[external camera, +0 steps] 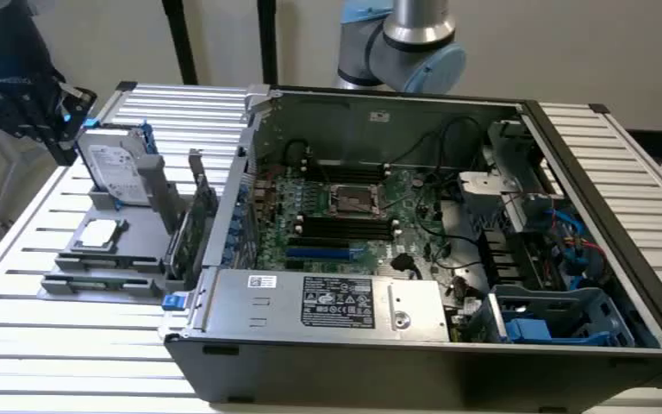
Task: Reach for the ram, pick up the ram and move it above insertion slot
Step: 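Reach for the ram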
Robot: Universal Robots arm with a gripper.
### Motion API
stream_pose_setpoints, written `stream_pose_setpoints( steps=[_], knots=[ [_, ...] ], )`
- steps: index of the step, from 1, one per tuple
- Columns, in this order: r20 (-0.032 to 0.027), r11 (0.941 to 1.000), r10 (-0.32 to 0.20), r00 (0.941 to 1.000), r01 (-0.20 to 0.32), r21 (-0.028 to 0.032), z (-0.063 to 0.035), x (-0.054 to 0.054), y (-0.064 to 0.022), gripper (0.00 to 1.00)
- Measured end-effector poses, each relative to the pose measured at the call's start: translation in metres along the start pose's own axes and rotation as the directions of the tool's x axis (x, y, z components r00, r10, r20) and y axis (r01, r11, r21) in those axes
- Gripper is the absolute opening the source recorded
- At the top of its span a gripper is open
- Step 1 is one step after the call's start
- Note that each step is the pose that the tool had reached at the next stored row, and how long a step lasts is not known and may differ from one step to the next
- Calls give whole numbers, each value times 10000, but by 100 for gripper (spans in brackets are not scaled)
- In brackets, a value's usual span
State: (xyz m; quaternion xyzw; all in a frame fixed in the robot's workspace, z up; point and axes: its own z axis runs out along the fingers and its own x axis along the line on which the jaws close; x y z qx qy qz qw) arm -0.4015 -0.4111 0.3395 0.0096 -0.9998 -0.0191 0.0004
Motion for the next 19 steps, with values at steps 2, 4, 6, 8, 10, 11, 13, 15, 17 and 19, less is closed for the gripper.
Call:
stream_pose_setpoints(
  steps=[2,4,6,8,10,11,13,15,17,19],
  knots=[
    [0,10000,0,10000,0,0,0,0,0,11],
    [-1,10000,0,10000,0,0,0,0,0,11],
    [0,10000,1,10000,-1,0,0,0,0,11],
    [0,10000,0,10000,0,0,0,0,0,11],
    [-1,10000,0,10000,0,0,0,0,0,11],
    [0,10000,0,10000,0,0,0,0,0,11],
    [-6,10000,1,10000,-1,3,-4,-6,-15,11],
    [-3,10000,0,10000,0,1,-3,-35,-59,11],
    [-3,10000,1,10000,-1,0,-5,-74,-116,11],
    [-2,10000,0,10000,0,0,-6,-114,-176,11]
  ],
)
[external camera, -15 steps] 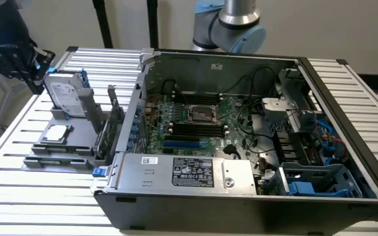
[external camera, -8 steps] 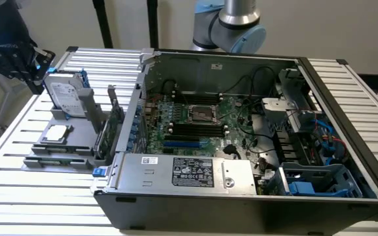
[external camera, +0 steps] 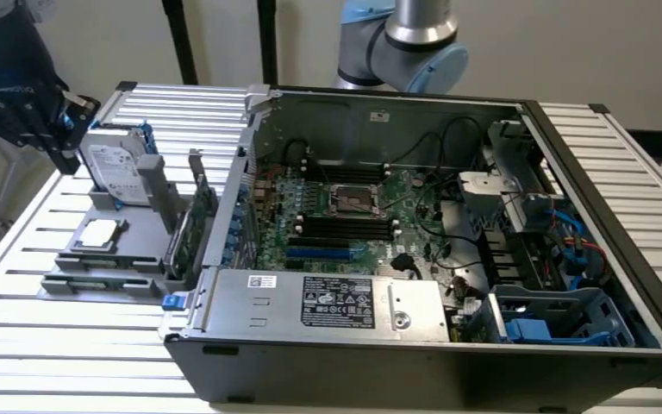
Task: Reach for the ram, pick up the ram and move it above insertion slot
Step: 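Reach for the ram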
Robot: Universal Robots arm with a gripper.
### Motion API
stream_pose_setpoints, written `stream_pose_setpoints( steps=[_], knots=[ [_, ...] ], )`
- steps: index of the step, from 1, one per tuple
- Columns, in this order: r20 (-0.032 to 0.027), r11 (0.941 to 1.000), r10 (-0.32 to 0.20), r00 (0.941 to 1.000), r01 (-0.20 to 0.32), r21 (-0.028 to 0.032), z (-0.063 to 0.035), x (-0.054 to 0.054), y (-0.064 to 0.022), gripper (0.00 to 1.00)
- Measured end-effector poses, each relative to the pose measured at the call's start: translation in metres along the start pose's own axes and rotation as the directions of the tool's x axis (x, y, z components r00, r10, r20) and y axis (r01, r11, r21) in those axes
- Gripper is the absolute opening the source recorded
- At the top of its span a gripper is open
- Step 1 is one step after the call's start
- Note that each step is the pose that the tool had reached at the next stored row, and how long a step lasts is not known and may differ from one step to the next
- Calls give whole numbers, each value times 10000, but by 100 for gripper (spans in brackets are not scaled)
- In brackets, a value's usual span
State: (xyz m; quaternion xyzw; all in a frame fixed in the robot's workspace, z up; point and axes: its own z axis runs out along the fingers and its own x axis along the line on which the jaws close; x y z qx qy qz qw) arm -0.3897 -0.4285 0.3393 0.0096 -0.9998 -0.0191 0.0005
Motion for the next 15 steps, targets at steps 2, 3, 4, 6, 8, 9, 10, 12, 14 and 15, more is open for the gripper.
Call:
stream_pose_setpoints(
  steps=[2,3,4,6,8,9,10,12,14,15],
  knots=[
    [-1,10000,1,10000,-1,0,0,-38,-58,11],
    [-1,10000,1,10000,-1,1,1,-56,-88,11],
    [-1,10000,1,10000,-1,1,2,-74,-117,11],
    [0,10000,-1,10000,1,0,7,-114,-177,11],
    [0,10000,0,10000,0,0,14,-149,-236,11],
    [-1,10000,1,10000,-1,1,19,-165,-265,11],
    [0,10000,-1,10000,1,0,26,-182,-297,11],
    [1,10000,0,10000,0,0,40,-209,-362,11],
    [0,10000,1,10000,-1,1,54,-234,-423,11],
    [-1,10000,0,10000,0,0,58,-240,-446,11]
  ],
)
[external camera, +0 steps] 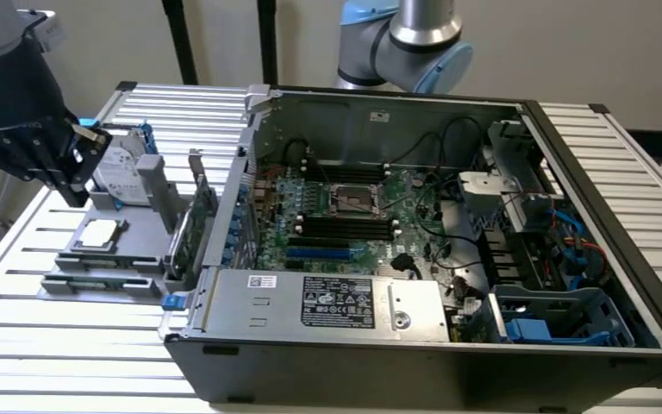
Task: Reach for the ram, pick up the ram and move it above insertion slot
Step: 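Reach for the ram, then pick up the ram and move it above insertion slot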
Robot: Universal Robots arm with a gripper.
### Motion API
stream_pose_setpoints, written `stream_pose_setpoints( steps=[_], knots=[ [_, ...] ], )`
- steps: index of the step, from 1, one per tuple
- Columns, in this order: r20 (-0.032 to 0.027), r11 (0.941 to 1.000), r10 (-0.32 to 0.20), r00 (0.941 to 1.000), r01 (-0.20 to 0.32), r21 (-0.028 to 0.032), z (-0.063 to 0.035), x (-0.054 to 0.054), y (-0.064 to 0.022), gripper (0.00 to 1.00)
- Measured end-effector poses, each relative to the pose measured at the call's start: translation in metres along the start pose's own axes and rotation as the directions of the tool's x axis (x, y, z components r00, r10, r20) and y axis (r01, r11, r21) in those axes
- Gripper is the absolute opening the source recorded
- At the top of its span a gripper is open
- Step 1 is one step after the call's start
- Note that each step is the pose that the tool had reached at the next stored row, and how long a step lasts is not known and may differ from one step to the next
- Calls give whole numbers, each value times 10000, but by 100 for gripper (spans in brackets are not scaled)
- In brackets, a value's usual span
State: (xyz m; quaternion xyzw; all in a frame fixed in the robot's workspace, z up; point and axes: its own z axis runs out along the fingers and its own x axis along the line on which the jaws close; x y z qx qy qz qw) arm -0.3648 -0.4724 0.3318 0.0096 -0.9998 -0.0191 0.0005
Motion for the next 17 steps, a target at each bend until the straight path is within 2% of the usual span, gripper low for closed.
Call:
stream_pose_setpoints(
  steps=[7,10,14,17],
  knots=[
    [0,10000,-26,10000,26,0,1,-8,-18,11],
    [-20,9986,-520,9986,520,0,1,-8,-18,11],
    [-48,9923,-1240,9923,1240,-2,1,-8,-18,11],
    [-69,9839,-1785,9839,1785,-5,1,-8,-18,11]
  ],
)
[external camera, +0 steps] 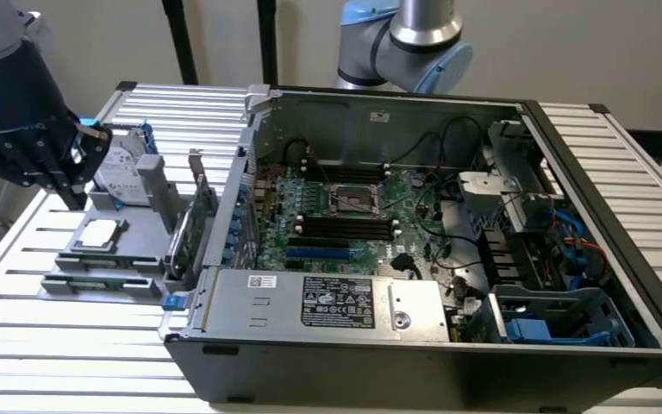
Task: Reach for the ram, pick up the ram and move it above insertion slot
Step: 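Pick up the ram and move it above insertion slot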
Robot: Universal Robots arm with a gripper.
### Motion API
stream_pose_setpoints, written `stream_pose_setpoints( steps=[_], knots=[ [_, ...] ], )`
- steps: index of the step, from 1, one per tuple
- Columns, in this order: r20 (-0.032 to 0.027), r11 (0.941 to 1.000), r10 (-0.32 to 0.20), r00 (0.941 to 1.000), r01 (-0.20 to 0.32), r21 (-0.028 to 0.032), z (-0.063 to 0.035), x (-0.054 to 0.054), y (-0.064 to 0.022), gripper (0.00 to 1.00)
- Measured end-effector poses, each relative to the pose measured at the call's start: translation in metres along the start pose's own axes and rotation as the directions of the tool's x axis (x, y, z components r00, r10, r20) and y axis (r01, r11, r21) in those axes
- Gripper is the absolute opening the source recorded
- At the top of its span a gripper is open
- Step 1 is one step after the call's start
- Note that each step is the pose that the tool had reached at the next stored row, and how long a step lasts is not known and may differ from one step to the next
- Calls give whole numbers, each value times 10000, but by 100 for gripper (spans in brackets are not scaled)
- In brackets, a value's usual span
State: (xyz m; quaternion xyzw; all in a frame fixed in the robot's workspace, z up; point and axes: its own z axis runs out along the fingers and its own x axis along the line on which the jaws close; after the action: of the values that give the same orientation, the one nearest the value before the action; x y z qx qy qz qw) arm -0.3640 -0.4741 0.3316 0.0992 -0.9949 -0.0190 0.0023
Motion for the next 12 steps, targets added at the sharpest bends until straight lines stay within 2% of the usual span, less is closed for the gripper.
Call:
stream_pose_setpoints(
  steps=[3,6,9,12],
  knots=[
    [-20,9985,-540,9985,540,0,0,0,0,11],
    [-40,9941,-1082,9941,1082,-2,0,0,0,11],
    [-62,9867,-1626,9867,1626,-4,0,0,0,11],
    [-82,9764,-2161,9763,2162,-8,1,0,0,11]
  ],
)
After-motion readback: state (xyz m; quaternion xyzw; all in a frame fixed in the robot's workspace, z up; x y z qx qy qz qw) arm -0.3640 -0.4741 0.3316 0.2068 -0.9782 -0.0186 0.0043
